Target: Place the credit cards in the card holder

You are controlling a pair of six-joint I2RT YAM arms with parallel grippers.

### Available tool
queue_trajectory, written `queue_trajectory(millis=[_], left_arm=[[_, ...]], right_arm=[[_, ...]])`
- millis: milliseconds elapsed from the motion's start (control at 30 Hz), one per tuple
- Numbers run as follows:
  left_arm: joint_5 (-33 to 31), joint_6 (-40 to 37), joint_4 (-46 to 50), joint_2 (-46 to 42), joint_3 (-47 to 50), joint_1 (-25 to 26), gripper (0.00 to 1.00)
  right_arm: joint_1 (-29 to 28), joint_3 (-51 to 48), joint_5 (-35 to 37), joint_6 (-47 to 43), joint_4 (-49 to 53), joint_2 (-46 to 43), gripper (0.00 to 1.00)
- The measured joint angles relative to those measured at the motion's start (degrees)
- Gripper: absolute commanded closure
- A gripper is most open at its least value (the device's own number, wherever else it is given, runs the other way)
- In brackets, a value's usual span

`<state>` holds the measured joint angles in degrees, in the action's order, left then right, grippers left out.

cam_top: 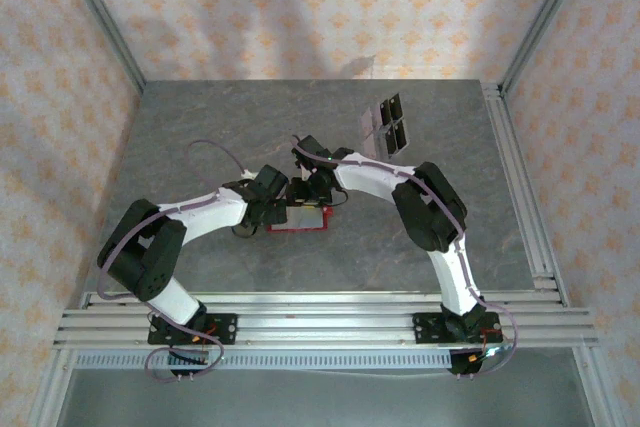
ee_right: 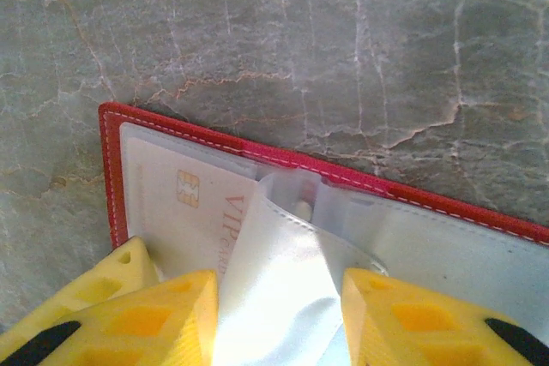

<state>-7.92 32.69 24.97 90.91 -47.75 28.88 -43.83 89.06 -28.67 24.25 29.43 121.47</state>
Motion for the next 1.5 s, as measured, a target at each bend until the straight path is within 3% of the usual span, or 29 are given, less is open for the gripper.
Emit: queue_trajectory(millis=[200, 433, 600, 867, 1500], left_arm=[[-0.24, -0.22, 1.51, -1.84, 0.02, 0.0, 0.0], [0.22, -0.37, 3.56, -10.4, 0.44, 0.09, 0.0], [1.88, -0.92, 3.58, -13.88, 1.7, 2.67, 0.0], [3.21, -0.66, 1.88, -14.05, 4.79, 8.26, 0.0], [1.92, -1.14, -3.54, -10.6, 5.11, 13.66, 0.0]], right_arm=[[0.0, -0.59, -0.11, 0.68, -0.92, 0.0, 0.58], [0.0, -0.94, -0.13, 1.14, -1.7, 0.0, 0.58], [0.0, -0.98, -0.17, 1.29, -1.97, 0.0, 0.58], [0.0, -0.98, -0.31, 1.31, -2.08, 0.0, 0.58], [0.0, -0.98, -0.33, 1.49, -2.1, 0.0, 0.59]])
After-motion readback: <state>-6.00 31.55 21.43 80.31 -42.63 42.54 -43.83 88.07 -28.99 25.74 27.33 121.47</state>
